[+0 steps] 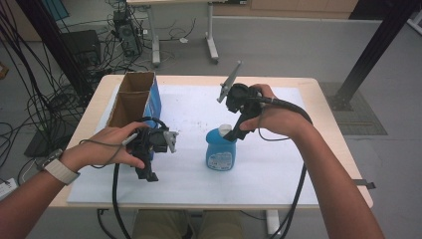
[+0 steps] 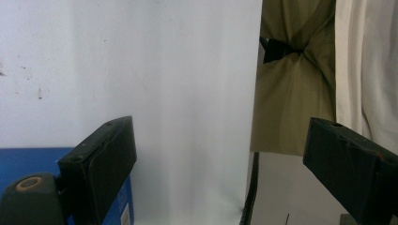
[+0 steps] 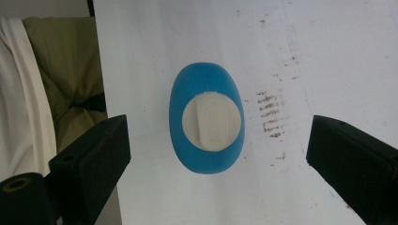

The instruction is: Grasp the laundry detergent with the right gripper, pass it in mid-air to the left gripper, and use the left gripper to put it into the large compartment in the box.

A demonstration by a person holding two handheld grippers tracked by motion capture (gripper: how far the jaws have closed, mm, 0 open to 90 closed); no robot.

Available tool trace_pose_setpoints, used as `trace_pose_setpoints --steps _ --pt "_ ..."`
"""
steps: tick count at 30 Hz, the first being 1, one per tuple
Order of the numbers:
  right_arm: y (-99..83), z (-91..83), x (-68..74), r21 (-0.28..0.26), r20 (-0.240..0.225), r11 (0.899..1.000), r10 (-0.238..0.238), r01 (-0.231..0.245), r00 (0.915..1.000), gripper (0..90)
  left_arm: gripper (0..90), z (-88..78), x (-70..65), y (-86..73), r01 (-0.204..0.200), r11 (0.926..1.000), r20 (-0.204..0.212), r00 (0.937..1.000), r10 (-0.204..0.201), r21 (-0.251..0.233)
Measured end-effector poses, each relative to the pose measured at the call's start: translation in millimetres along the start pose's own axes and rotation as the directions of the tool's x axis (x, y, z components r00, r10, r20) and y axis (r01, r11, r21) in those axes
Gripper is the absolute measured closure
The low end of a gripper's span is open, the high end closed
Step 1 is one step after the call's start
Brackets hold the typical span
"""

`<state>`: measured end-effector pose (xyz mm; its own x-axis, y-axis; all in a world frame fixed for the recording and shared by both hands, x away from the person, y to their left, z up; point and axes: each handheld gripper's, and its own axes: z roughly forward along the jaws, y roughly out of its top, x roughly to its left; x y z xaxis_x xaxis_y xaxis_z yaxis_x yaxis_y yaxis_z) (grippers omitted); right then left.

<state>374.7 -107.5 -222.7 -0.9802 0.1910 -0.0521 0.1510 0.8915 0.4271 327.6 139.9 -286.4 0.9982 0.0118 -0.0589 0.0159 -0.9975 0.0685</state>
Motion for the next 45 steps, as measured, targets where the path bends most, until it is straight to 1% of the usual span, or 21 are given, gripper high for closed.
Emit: trace_pose_setpoints --steps 3,4,7,15,19,27,29,32,44,45 --pt "-7.9 1.7 -0.7 -0.019 0.005 1.0 -0.004 0.004 1.0 6.4 10.3 0.4 0.8 0.5 0.002 1.0 0.0 1.0 -0.002 0.002" --pt "-7.9 1.7 -0.7 -0.019 0.005 1.0 -0.004 0.004 1.0 6.4 10.3 0.4 0.8 0.5 0.002 1.0 0.0 1.0 -0.002 0.002" --pt "-15.2 3.9 -2.7 -0.028 0.001 1.0 0.002 -0.002 1.0 6.3 10.3 0.8 1.3 1.0 0.004 1.0 -0.001 1.0 -0.004 0.0" --pt "-25.6 8.5 -4.7 -0.052 -0.004 0.999 0.003 -0.004 1.0 6.6 10.3 1.2 2.4 1.4 0.011 0.9999 0.0 0.9999 -0.011 0.0" --pt "-29.8 12.0 -5.4 -0.066 -0.013 0.998 0.0 -0.001 0.9999 6.8 10.3 1.2 2.8 1.1 0.013 0.9999 -0.001 0.9999 -0.013 -0.004" --pt "-37.9 18.7 -7.2 -0.079 -0.026 0.997 -0.004 0.002 0.9996 7.2 10.3 1.4 2.6 1.5 0.018 0.9998 -0.007 0.9998 -0.018 -0.006" --pt "-40.7 20.7 -7.6 -0.083 -0.028 0.996 -0.014 0.012 0.9995 7.5 10.3 1.4 3.1 1.1 0.021 0.9997 -0.007 0.9997 -0.021 -0.01" --pt "-42.7 22.1 -7.7 -0.089 -0.034 0.996 -0.017 0.014 0.9993 7.8 10.3 1.2 3.3 1.2 0.024 0.9997 -0.009 0.9997 -0.024 -0.011" --pt "-48.8 27.5 -9.4 -0.109 -0.035 0.994 -0.027 0.024 0.999 7.7 10.4 1.5 1.6 2.0 0.024 0.9996 -0.013 0.9996 -0.024 -0.012" --pt "-50.2 28.8 -9.6 -0.117 -0.038 0.993 -0.026 0.022 0.9989 7.8 10.4 1.5 1.6 2.5 0.024 0.9997 -0.014 0.9996 -0.024 -0.011"
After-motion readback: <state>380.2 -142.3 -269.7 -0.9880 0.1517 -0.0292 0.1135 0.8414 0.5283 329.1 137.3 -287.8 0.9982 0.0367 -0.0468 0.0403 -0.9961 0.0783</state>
